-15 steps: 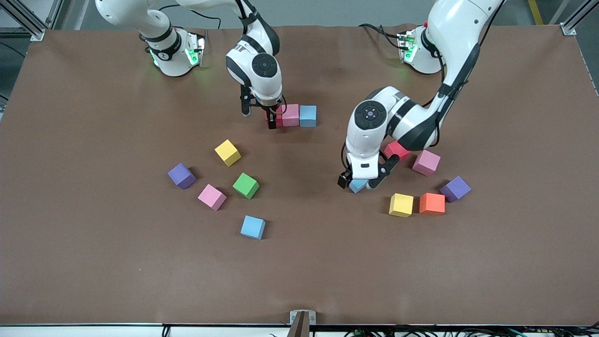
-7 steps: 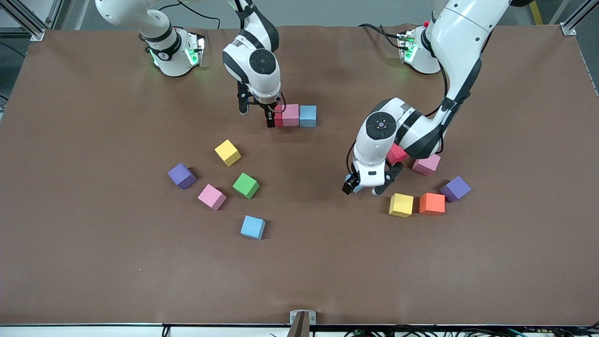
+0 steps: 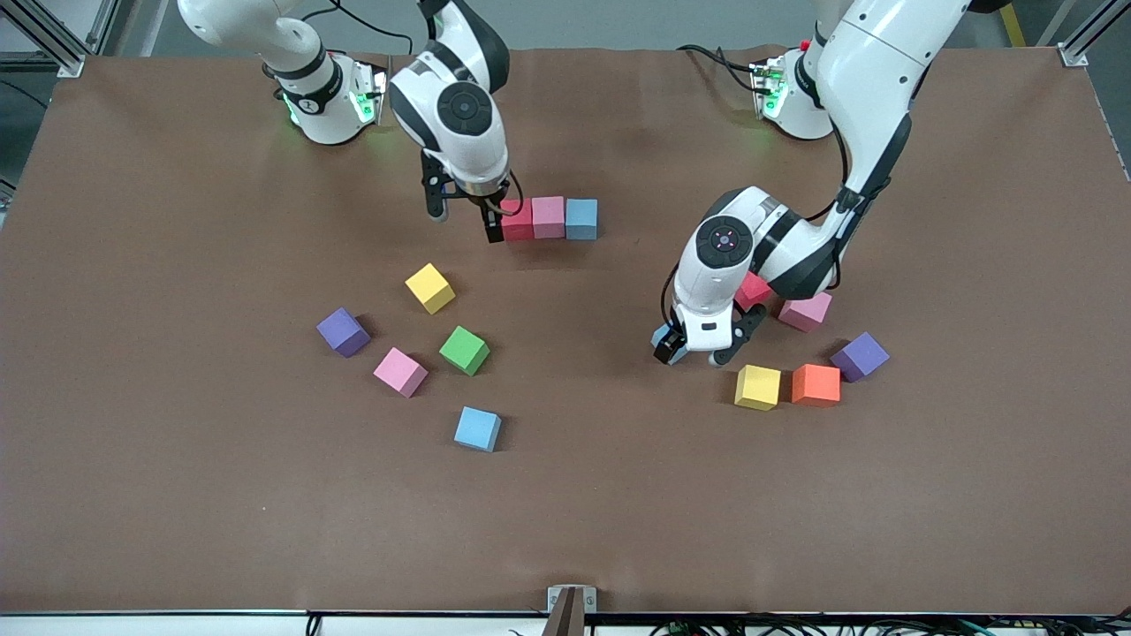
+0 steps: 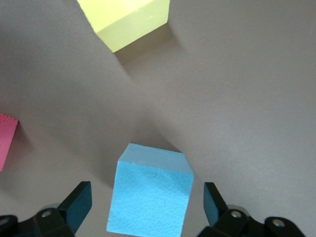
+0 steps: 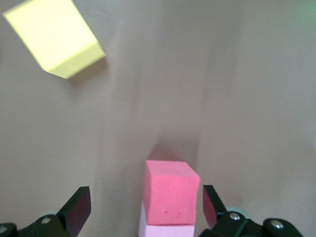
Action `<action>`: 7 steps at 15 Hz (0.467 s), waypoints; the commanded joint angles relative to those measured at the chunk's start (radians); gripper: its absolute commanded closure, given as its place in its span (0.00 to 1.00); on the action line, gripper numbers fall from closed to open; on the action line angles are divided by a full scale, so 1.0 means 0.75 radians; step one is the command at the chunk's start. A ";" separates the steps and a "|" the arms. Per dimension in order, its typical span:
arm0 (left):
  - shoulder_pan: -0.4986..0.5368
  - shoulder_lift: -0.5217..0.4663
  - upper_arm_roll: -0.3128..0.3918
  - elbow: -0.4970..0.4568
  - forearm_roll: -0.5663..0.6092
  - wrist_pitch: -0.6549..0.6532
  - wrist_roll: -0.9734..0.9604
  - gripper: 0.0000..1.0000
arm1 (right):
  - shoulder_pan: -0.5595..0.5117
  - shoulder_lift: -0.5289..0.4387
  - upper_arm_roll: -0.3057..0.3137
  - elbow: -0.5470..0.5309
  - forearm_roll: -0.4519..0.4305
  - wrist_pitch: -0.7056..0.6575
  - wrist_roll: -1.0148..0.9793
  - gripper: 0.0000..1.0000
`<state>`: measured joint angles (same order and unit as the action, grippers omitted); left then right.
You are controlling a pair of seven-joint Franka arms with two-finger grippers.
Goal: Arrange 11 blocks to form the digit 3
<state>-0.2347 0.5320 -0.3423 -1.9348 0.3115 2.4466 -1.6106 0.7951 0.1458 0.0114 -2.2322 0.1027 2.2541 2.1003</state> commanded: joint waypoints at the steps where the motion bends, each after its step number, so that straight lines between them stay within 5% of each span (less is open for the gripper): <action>1: 0.008 -0.018 -0.010 -0.030 0.026 0.010 -0.014 0.00 | -0.101 -0.029 0.007 -0.014 0.004 0.001 -0.196 0.00; 7: 0.008 0.025 -0.010 -0.018 0.026 0.017 -0.012 0.00 | -0.322 -0.019 0.007 -0.026 -0.020 0.075 -0.693 0.00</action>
<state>-0.2349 0.5409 -0.3433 -1.9499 0.3115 2.4468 -1.6126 0.5993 0.1414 0.0018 -2.2342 0.0967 2.2779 1.6954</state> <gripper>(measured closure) 0.000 0.000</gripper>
